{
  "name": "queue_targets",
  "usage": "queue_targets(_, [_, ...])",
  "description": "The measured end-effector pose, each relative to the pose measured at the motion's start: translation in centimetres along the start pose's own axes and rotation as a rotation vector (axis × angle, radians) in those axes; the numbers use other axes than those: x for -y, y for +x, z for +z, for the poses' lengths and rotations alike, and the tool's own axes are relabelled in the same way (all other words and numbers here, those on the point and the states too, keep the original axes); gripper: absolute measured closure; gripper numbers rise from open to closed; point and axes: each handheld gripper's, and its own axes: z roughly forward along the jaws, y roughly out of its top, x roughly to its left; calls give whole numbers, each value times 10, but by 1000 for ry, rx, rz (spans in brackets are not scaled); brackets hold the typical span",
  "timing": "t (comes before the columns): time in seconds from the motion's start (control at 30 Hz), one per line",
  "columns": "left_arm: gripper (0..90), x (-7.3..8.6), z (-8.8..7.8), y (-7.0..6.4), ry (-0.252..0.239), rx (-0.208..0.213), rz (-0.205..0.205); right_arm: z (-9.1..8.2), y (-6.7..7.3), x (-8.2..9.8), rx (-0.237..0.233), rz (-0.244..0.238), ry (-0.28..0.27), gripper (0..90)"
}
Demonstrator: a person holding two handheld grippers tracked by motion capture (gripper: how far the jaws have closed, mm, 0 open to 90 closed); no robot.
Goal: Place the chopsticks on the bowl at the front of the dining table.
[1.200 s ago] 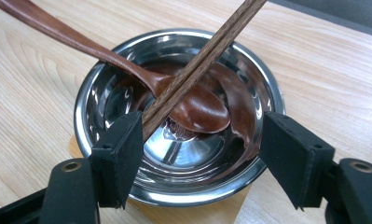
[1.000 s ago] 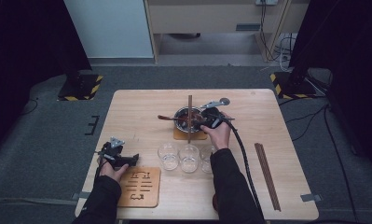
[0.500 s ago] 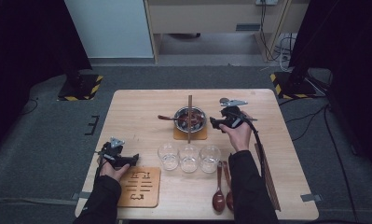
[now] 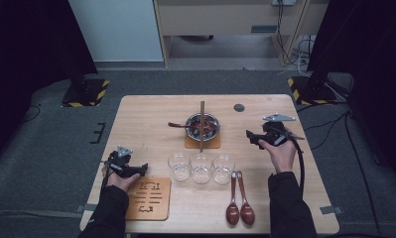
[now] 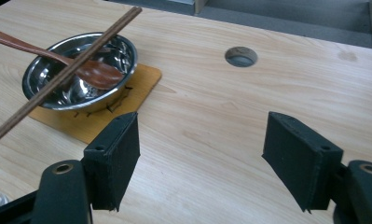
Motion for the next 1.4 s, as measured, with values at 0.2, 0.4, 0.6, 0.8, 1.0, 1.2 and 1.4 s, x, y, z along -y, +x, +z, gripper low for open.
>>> queue_targets(0.2, [0,0,0,0,0,0,0,-19,-17,20,4,30,-1,257])
queue_targets(0.4, [0,0,0,0,0,2,-1,-32,-33,42,15,51,18,251])
queue_targets(0.6, [40,1,-1,1,-11,-1,-6,-39,-43,66,21,47,41,252])
queue_targets(0.8, [153,1,-4,2,-33,11,4,-42,-53,88,43,56,85,247])
queue_targets(1.0, [271,-2,-10,-1,-49,64,-15,-46,-62,102,67,103,80,235])
queue_targets(1.2, [321,-11,-21,-8,-100,112,-18,-51,-71,107,89,114,72,219])
queue_targets(1.4, [336,-22,-33,-20,-145,152,10,-54,-79,112,100,130,64,207])
